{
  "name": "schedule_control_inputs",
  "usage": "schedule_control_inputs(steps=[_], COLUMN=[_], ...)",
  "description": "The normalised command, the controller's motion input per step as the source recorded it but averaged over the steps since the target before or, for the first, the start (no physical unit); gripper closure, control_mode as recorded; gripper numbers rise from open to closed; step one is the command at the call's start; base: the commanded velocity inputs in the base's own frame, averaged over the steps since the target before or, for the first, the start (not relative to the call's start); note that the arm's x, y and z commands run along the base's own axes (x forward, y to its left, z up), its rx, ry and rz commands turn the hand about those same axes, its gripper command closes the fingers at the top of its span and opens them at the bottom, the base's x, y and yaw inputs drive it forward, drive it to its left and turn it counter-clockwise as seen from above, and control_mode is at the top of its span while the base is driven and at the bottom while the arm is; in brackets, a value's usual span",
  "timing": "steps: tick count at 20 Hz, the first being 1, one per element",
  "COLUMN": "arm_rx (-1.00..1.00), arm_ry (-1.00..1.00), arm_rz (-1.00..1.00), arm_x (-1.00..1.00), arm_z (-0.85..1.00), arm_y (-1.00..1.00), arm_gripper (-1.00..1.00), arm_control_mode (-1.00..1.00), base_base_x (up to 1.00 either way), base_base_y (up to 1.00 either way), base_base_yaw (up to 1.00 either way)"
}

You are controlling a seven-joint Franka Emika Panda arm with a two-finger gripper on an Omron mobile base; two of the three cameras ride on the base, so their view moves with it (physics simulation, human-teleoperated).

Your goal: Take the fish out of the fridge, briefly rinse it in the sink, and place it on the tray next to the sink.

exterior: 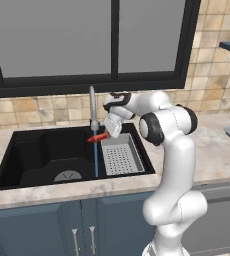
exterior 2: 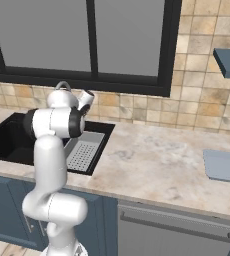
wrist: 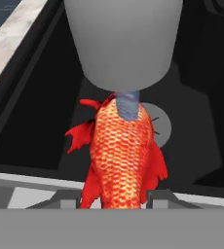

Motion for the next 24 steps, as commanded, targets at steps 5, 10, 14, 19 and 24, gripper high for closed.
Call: schedule_control_inputs(steps=[5,10,14,19,24], arm_rx=[0.09,0.09,0.0,-0.14,-0.33], arm_ry=[0.0,0.09,0.31,0.3,0.31], arm_rz=[-0.06,-0.34,-0.44,-0.39,-0.36], arm_x=[-0.73,-0.95,-0.8,-0.89,-0.86], arm_z=[0.24,0.82,0.87,0.69,0.46], arm_y=[-0.4,-0.44,-0.25,-0.44,-0.48], arm_gripper=[1.0,1.0,1.0,1.0,1.0], arm_control_mode=[-1.0,-1.0,-1.0,-1.0,-1.0], base_base_x=[0.0,0.0,0.0,0.0,0.0], base_base_y=[0.0,0.0,0.0,0.0,0.0], base_base_yaw=[0.0,0.0,0.0,0.0,0.0])
